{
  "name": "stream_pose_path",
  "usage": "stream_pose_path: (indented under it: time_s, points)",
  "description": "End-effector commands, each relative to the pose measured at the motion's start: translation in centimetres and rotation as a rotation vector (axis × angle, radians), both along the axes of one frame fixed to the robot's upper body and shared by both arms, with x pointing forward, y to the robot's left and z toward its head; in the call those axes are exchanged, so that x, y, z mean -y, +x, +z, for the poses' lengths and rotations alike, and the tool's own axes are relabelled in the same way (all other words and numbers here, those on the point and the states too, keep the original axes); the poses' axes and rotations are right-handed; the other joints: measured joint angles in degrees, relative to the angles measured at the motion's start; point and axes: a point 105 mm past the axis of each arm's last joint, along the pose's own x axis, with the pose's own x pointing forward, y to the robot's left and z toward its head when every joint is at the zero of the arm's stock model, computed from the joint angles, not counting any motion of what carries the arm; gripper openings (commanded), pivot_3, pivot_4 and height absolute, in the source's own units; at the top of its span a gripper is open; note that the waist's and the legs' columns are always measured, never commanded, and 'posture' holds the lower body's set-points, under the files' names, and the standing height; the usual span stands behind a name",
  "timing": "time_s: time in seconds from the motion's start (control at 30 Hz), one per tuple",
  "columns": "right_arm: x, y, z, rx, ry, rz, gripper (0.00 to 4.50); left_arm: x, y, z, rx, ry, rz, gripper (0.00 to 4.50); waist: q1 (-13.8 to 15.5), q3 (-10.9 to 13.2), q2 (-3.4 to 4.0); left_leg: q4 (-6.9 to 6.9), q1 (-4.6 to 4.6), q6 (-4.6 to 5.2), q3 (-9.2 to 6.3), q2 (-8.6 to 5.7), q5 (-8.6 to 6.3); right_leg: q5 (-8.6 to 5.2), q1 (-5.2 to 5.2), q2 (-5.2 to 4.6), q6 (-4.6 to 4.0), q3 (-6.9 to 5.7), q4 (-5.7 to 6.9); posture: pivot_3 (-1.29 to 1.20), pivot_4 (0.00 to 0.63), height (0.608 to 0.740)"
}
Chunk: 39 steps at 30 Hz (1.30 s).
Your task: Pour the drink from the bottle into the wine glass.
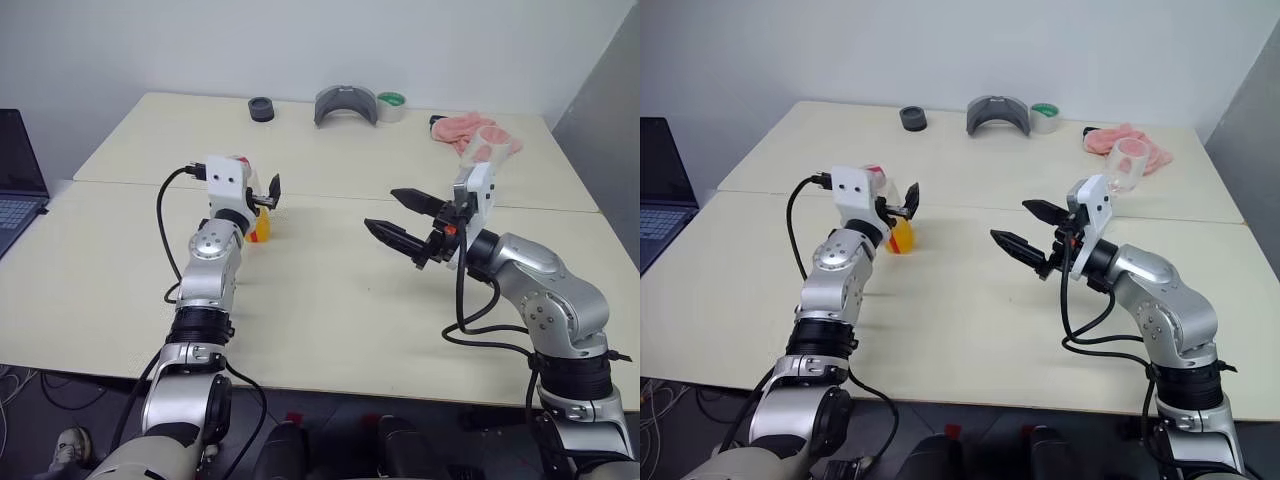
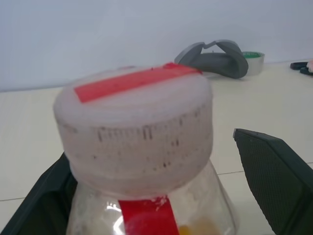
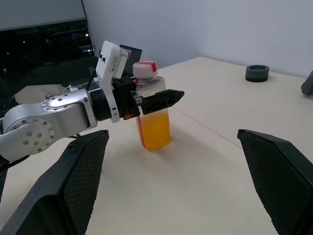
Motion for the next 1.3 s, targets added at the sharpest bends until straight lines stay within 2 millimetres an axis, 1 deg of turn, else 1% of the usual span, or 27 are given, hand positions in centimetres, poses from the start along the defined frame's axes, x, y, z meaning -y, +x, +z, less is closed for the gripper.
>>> stream_pose_path:
  time_s: [0.03,0.7,1.03,1.13,1.3]
  points:
    - [0.05,-0.58,1.54,0.059,0.013,0.006,4.5,0.03,-0.06,1.43,0.054,0.006,0.003,4.46,0.0,0.0,0.0,0.0,0.0,0.0,0.0,0.0,0.0,0.0,0.0,0.0,0.0,0.0,0.0,0.0,0.15,0.74]
    - [0.18,-0.42,1.35,0.051,0.014,-0.001,4.5,-0.11,-0.49,0.86,0.044,-0.015,0.026,4.46,0.0,0.0,0.0,0.0,0.0,0.0,0.0,0.0,0.0,0.0,0.0,0.0,0.0,0.01,0.01,0.0,0.15,0.74]
    - [0.22,-0.32,1.41,0.052,0.019,-0.008,4.5,0.13,-0.68,1.04,0.053,-0.022,0.007,4.46,0.0,0.0,0.0,0.0,0.0,0.0,0.0,0.0,0.0,0.0,0.0,0.0,0.0,0.0,0.02,0.0,0.15,0.74]
    - [0.3,-0.22,1.4,0.053,0.019,-0.014,4.5,0.05,-0.66,0.97,0.044,-0.043,0.001,3.89,0.0,0.0,0.0,0.0,0.0,0.0,0.0,0.0,0.0,0.0,0.0,0.0,0.0,0.0,0.02,0.0,0.15,0.74]
    - [0.4,-0.12,1.47,0.054,0.021,-0.022,4.5,-0.03,-0.6,1.03,0.046,-0.038,0.0,2.42,0.0,0.0,0.0,0.01,0.0,0.0,0.0,0.0,0.0,0.0,0.0,0.0,0.0,0.0,0.02,0.0,0.15,0.74]
